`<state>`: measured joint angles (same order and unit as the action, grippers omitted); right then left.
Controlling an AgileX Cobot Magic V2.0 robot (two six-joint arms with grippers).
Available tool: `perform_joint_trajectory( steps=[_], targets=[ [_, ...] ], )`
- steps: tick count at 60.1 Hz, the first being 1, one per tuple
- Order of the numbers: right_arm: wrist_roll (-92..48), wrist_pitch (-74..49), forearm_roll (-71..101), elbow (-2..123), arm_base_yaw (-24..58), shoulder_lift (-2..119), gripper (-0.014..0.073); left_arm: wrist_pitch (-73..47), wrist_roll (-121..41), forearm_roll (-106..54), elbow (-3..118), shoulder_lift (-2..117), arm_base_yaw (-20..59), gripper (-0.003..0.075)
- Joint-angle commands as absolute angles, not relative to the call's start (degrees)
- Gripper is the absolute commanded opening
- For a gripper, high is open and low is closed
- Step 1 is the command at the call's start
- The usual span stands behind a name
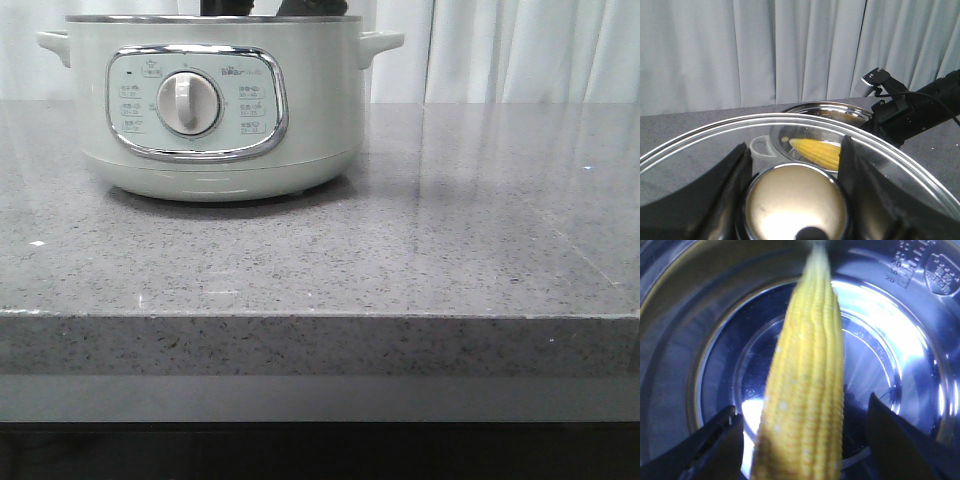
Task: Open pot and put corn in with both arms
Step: 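Lower the corn into the pot and open the right gripper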
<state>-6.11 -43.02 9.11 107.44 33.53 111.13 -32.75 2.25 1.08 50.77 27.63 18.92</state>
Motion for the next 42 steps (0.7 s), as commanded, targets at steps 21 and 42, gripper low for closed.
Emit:
perform_joint_trajectory(
  steps=[21,42],
  targets=[
    [-5.96,-41.33,9.82,111.30,33.40,103.58,0.0552,-24.63,2.54,1.01,52.96,28.02,18.82,0.0188],
    [-6.02,-34.92,9.83,94.05,33.40,84.52,0.0552,-24.63,2.54,1.01,52.96,28.02,18.82,0.0188]
  ],
)
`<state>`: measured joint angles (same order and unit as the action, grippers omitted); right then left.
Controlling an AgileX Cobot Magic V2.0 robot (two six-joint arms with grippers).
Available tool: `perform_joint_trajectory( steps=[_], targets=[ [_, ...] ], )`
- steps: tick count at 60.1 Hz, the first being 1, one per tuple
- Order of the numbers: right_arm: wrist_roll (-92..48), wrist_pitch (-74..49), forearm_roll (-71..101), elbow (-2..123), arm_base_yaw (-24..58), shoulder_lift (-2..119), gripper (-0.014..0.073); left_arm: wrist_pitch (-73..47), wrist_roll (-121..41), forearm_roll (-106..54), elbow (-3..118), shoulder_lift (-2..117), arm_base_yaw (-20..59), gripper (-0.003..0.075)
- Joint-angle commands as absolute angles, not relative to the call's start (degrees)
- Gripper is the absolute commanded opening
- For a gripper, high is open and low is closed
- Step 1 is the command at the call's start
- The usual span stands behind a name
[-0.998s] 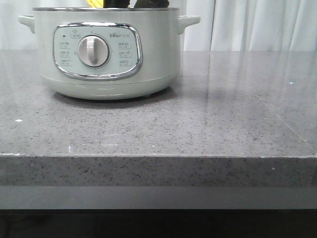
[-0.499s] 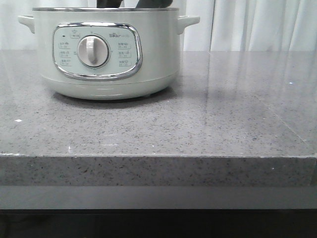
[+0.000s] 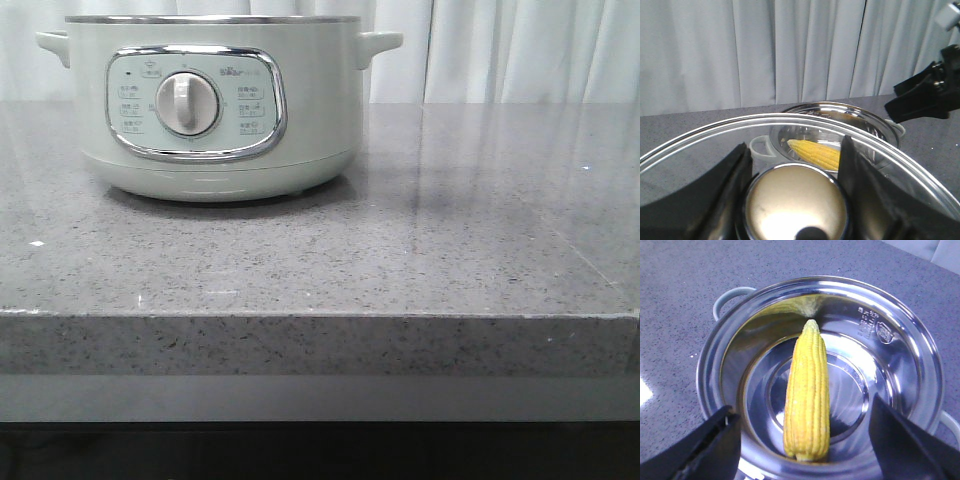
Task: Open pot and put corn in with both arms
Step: 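Lower the corn into the pot and open the right gripper, then lower the glass lid back onto the pot with the left gripper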
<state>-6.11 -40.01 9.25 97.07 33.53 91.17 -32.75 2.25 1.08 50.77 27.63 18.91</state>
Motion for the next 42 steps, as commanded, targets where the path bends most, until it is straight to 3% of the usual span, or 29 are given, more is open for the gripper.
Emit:
perform_joint_trajectory(
  steps=[1,42],
  targets=[
    [-6.02,-34.63,9.83,93.13,33.40,83.18,0.0552,-24.63,2.54,1.01,52.96,28.02,18.82,0.0188],
    [-6.02,-23.99,9.83,53.55,33.40,42.20,0.0552,-24.63,2.54,1.01,52.96,28.02,18.82,0.0188]
  ],
)
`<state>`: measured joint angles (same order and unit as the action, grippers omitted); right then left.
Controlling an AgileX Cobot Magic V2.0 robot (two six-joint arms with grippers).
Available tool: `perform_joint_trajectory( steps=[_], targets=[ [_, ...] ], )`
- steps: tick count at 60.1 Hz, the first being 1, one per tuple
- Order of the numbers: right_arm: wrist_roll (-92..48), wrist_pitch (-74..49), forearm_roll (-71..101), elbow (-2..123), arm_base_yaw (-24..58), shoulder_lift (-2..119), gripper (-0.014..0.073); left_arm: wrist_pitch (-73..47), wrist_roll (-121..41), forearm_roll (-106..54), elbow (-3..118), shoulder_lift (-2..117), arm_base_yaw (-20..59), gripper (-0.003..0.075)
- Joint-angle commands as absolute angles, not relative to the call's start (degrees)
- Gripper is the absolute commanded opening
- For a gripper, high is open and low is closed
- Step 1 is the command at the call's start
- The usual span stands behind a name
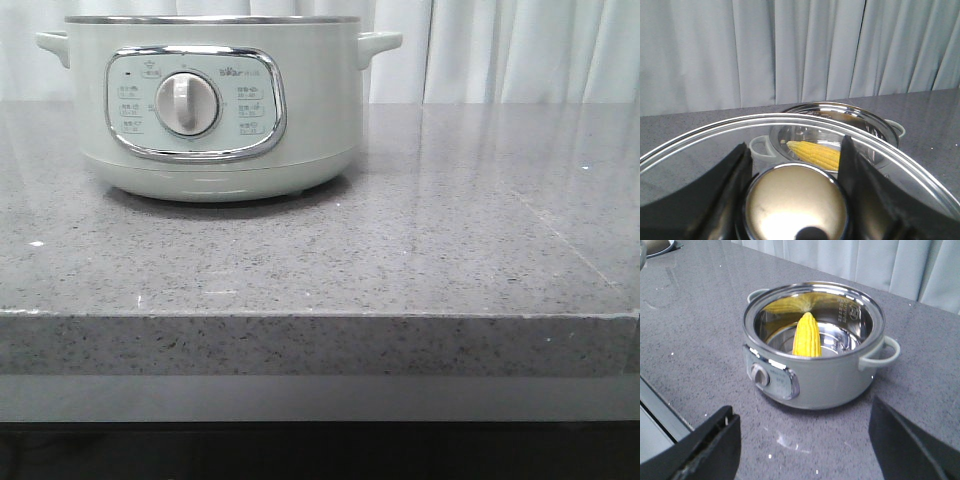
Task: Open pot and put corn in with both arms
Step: 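Lower the glass lid back onto the pot with the left gripper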
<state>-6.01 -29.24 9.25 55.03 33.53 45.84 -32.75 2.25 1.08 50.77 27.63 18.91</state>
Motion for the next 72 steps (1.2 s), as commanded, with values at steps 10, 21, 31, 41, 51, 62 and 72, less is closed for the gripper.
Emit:
perform_joint_trajectory(
  steps=[10,21,31,41,51,62,72],
  targets=[
    [-6.02,-22.04,9.83,49.50,33.40,37.55,0.0552,-24.05,2.54,1.01,52.96,28.41,18.82,0.0188],
    [-6.02,-21.88,9.83,49.37,33.40,37.18,0.0552,-18.05,2.43,0.00,53.33,32.75,18.93,0.0188],
    [-6.02,-21.88,9.83,49.37,33.40,37.18,0.0552,-12.90,2.43,-1.23,56.03,40.72,18.93,0.0188],
    [-6.02,-21.88,9.83,49.37,33.40,37.18,0.0552,-8.90,2.43,-2.26,61.02,50.95,19.31,0.0188],
    [-6.02,-21.88,9.83,49.37,33.40,37.18,0.0552,-6.25,2.30,-0.48,67.30,61.34,22.77,0.0188],
    [-6.02,-21.88,9.83,49.37,33.40,37.18,0.0552,-5.88,2.30,0.68,76.02,72.43,25.35,0.0188],
    [-6.02,-21.88,9.83,49.37,33.40,37.18,0.0552,-5.69,2.30,0.68,82.02,81.05,26.13,0.0188]
  ],
)
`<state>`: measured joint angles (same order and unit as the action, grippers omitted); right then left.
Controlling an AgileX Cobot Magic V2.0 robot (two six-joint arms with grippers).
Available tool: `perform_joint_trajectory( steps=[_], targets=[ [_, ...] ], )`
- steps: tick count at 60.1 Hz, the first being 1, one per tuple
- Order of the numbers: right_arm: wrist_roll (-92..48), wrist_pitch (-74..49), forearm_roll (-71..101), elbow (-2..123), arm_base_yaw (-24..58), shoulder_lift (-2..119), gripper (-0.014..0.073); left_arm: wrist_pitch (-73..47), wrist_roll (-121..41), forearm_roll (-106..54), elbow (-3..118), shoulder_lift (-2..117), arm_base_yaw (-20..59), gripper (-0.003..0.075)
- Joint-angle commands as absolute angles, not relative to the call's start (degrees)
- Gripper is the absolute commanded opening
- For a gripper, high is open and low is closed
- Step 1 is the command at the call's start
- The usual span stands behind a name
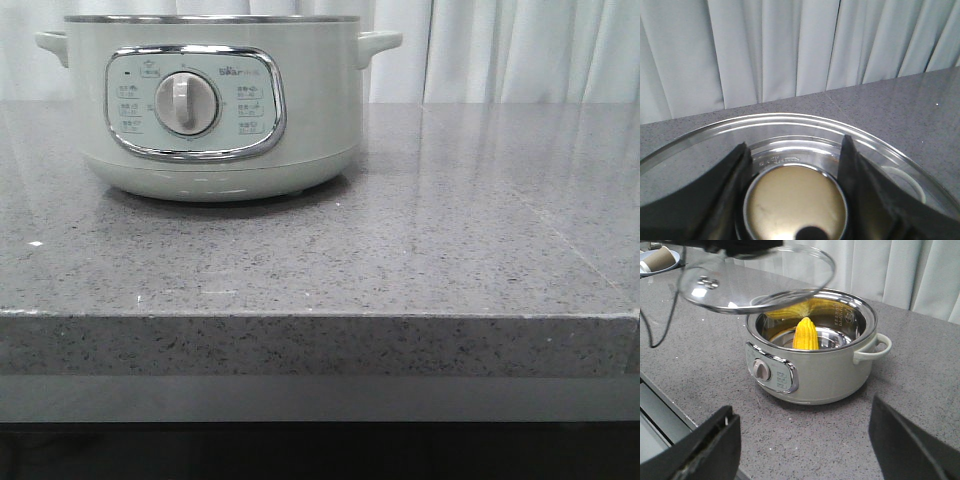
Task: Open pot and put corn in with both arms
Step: 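Lower the glass lid back onto the pot with the left gripper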
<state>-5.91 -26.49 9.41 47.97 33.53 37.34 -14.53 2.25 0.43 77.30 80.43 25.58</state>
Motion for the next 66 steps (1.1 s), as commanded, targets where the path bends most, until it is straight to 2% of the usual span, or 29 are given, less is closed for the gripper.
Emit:
perform_joint_trajectory(
  steps=[1,29,66],
  targets=[
    [-6.02,-21.88,9.83,49.37,33.40,37.18,0.0552,-5.56,2.30,0.68,82.41,81.62,26.31,0.0188],
    [-6.02,-21.88,9.83,49.37,33.40,37.18,0.0552,-2.41,2.30,0.68,86.32,91.85,26.87,0.0188],
    [-6.02,-21.88,9.83,49.37,33.40,37.18,0.0552,-0.96,2.30,-0.30,86.32,94.29,26.87,0.0188]
  ],
)
